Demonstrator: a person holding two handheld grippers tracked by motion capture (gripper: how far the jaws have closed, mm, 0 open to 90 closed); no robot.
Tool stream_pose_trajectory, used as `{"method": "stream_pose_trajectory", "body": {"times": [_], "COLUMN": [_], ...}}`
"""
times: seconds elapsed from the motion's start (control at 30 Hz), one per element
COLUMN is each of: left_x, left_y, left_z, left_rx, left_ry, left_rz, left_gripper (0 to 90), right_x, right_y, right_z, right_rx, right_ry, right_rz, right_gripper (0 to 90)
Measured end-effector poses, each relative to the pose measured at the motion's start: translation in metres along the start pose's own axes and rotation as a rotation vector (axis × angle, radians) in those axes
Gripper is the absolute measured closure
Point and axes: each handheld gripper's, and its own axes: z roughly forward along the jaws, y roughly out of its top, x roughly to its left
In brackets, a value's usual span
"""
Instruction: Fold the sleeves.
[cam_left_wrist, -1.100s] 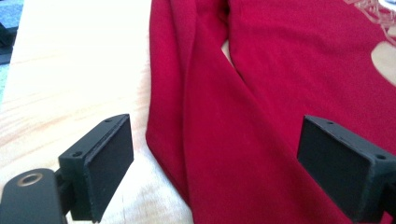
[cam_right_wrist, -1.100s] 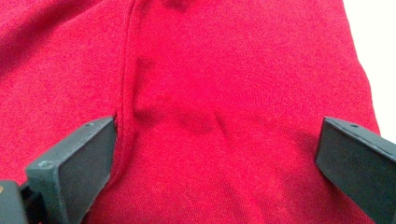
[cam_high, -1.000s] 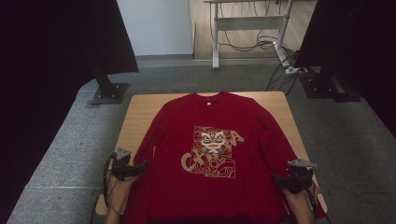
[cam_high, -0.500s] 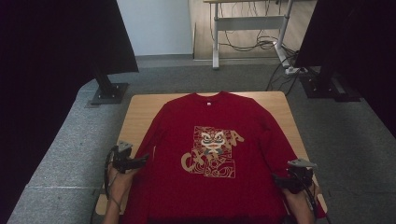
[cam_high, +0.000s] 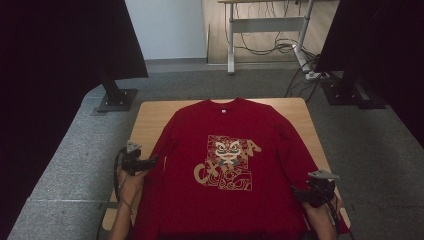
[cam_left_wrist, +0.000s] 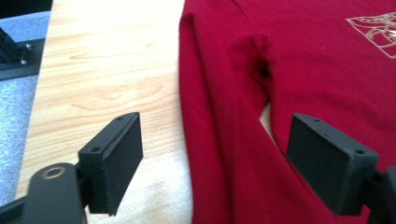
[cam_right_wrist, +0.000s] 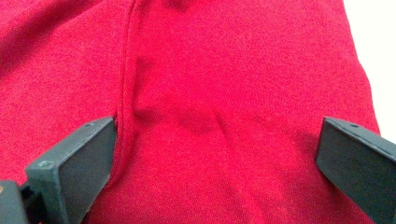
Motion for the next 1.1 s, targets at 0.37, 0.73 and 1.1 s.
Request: {"method": "stream_pose_trajectory", "body": {"times": [0.37, 0.73, 1.1], "left_x": [0.003, -0.001, 0.000], "left_y": [-0.007, -0.013, -0.010], "left_z": [0.020, 0.024, 0.018], "left_rx": [0.032, 0.031, 0.011], "left_ry": [-0.013, 0.010, -0.004], "left_rz": [0.008, 0.039, 0.031], "left_gripper": [37.7, 75.5, 86.6], "right_x": [0.000, 0.000, 0.000], "right_y": [0.000, 0.000, 0.000], "right_z": [0.000, 0.000, 0.000], "right_rx": [0.000, 0.000, 0.000], "right_ry": [0.000, 0.001, 0.002], "right_rz": [0.000, -0.002, -0.003], "right_gripper": [0.0, 0.0, 0.0]}}
